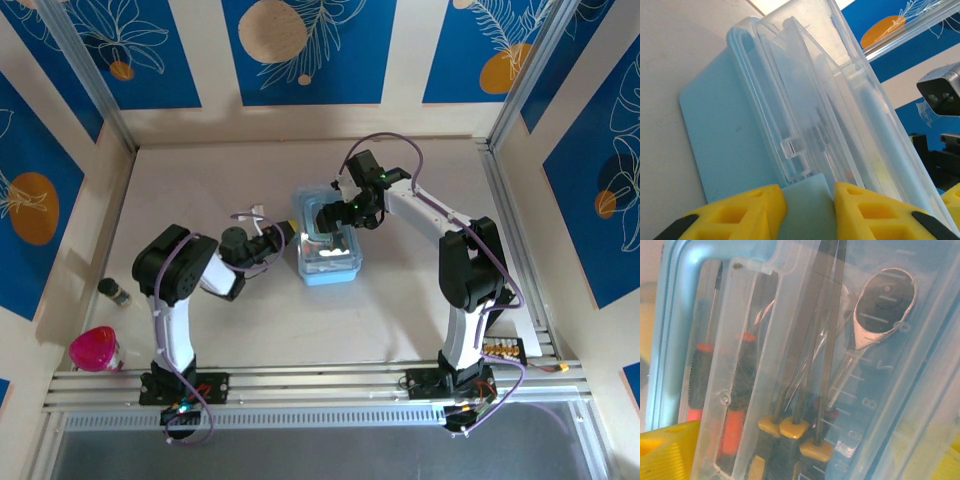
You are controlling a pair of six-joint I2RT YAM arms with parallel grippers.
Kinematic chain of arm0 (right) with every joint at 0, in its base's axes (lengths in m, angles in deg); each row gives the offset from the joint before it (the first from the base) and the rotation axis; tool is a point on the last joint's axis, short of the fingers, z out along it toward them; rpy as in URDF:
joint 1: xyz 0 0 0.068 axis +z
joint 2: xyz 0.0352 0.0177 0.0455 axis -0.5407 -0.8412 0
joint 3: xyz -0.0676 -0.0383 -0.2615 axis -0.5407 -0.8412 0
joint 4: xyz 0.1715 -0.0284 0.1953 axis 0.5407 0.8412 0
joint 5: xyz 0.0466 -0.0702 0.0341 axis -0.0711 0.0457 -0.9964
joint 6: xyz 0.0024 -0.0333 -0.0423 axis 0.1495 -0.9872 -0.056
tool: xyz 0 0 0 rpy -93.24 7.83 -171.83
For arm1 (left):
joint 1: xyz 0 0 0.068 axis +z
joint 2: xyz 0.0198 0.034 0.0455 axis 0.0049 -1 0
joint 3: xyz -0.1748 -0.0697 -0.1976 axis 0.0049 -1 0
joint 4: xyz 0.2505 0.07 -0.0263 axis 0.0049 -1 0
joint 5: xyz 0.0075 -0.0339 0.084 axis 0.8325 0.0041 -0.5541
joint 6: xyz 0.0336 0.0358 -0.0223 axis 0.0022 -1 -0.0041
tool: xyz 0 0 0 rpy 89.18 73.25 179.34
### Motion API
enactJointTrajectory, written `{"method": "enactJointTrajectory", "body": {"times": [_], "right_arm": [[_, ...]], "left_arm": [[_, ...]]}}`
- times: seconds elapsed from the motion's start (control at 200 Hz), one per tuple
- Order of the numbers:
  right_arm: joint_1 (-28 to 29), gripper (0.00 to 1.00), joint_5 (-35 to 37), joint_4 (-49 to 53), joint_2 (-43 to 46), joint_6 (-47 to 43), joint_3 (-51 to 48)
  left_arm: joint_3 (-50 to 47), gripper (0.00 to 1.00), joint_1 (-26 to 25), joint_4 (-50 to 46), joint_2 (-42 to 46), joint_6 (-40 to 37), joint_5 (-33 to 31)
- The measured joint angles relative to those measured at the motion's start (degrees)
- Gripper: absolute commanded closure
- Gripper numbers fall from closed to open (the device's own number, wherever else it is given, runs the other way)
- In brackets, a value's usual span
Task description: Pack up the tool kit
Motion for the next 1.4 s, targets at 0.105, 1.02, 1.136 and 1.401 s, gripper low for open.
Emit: {"method": "enactJointTrajectory", "body": {"times": [0.105, 1.02, 1.136, 1.401], "right_arm": [[0.0, 0.07, 0.0, 0.0, 0.0, 0.1, 0.1], [-0.8, 0.07, -1.7, -0.3, -0.1, -0.1, -0.2], [-0.8, 0.07, -1.9, -0.3, -0.1, -0.1, -0.2], [-1.1, 0.07, -2.7, -0.4, -0.2, 0.0, -0.2]], "left_arm": [[-0.4, 0.63, -0.2, -0.8, 0.7, 0.0, -0.8], [-1.7, 0.57, -0.2, -5.0, 3.4, 1.3, -1.8], [-1.9, 0.57, -0.2, -4.4, 3.0, 1.7, -1.8], [-2.6, 0.56, -0.1, 6.1, -2.4, 4.9, -1.8]]}}
